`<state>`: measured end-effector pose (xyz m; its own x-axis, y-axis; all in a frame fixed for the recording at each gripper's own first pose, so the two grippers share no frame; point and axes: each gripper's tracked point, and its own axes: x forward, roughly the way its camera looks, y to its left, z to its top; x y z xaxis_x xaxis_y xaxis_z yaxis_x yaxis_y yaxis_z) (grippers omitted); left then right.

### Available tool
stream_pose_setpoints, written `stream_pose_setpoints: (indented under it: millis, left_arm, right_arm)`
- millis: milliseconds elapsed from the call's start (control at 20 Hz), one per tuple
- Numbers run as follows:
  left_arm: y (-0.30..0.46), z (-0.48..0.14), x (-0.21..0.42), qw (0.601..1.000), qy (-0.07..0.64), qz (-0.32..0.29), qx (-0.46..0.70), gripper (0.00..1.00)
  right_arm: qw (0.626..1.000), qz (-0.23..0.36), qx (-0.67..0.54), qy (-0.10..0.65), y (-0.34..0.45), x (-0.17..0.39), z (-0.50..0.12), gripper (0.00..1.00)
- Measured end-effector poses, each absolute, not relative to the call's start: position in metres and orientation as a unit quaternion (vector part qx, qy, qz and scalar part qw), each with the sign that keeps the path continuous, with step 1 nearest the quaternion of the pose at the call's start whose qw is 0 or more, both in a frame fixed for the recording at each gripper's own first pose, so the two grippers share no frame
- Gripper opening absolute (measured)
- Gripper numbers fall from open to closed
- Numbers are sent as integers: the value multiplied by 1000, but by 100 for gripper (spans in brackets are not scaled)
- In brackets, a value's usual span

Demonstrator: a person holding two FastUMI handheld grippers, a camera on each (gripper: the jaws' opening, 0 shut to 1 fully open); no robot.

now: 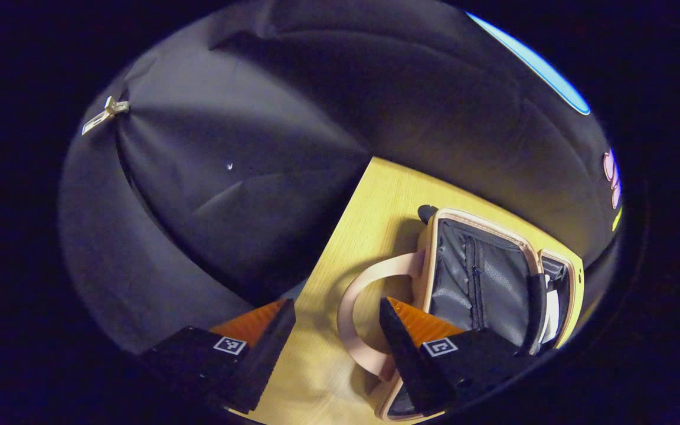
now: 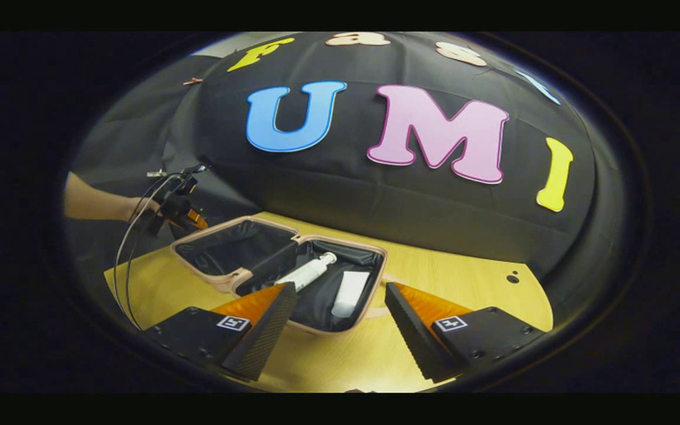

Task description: First open the suitcase, pack the skin care products into it, and then close the suitcase.

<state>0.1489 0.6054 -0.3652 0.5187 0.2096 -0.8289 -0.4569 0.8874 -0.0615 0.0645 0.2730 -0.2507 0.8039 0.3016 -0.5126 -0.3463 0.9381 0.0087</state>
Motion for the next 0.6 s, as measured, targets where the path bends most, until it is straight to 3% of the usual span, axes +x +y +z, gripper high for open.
stream_pose_setpoints:
  millis: [300,550,600]
  left_arm:
    - [609,-397,150,825,518,193,-119,87]
    - [603,-406,157,818,532,182,-121,58]
    - [605,-404,154,811,540,192,-117,41]
  right_arm:
    - [952,156,-27,263,269,68,-249,97]
    - [953,143,-35,264,256,65,-255,98]
    - [953,141,-35,266,254,64,-256,97]
